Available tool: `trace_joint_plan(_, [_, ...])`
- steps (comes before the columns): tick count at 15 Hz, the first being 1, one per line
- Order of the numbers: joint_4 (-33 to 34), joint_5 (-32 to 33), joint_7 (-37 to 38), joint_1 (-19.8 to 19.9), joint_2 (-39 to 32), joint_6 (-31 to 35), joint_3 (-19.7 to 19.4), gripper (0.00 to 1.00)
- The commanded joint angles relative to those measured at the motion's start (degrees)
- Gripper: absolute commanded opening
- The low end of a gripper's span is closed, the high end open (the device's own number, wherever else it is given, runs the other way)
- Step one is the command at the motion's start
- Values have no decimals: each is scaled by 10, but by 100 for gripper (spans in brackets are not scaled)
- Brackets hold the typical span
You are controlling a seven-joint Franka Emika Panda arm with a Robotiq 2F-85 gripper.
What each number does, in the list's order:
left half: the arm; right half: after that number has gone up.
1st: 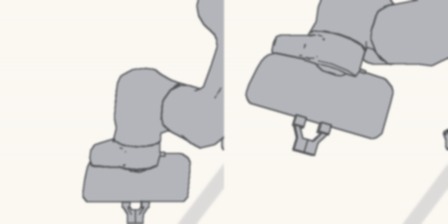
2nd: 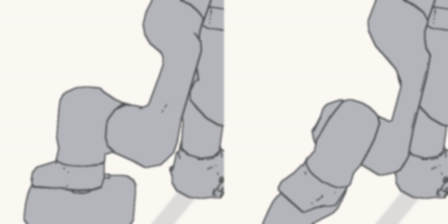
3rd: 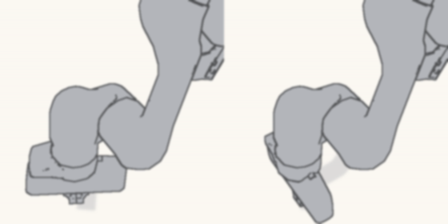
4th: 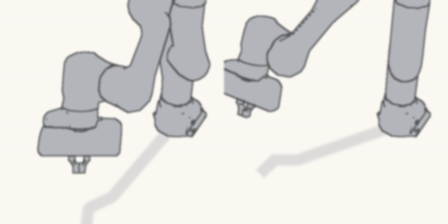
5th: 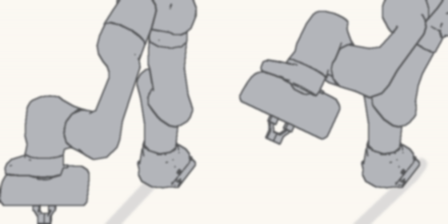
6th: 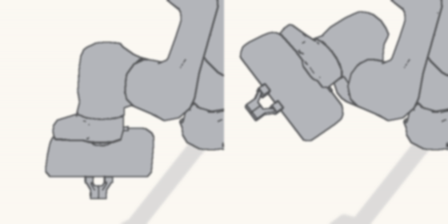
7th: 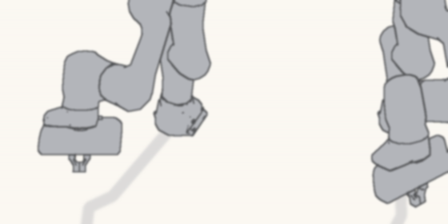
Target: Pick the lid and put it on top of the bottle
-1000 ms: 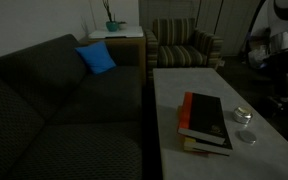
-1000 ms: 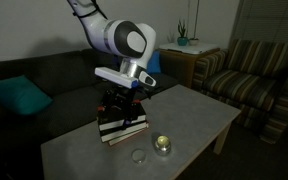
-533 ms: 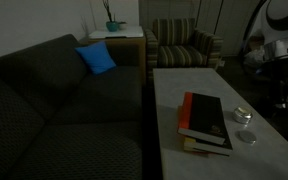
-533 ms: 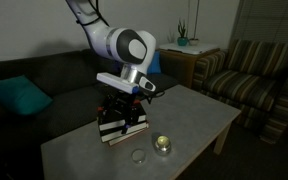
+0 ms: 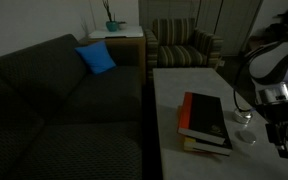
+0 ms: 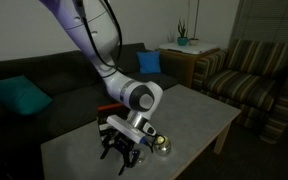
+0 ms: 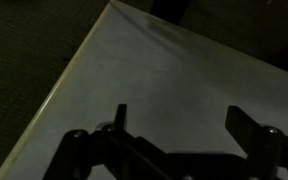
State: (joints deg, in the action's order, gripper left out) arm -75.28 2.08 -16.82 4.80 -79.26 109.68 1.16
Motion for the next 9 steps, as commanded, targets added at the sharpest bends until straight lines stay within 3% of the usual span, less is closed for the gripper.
trace_joint_plan(1, [7,4,2,3,-8,-2,3,100])
trace_joint_plan(4, [8,-7,20,-3,-7,18,-2,100])
trace_joint_plan(9, [65,-26,69,1,-46,10,10,100])
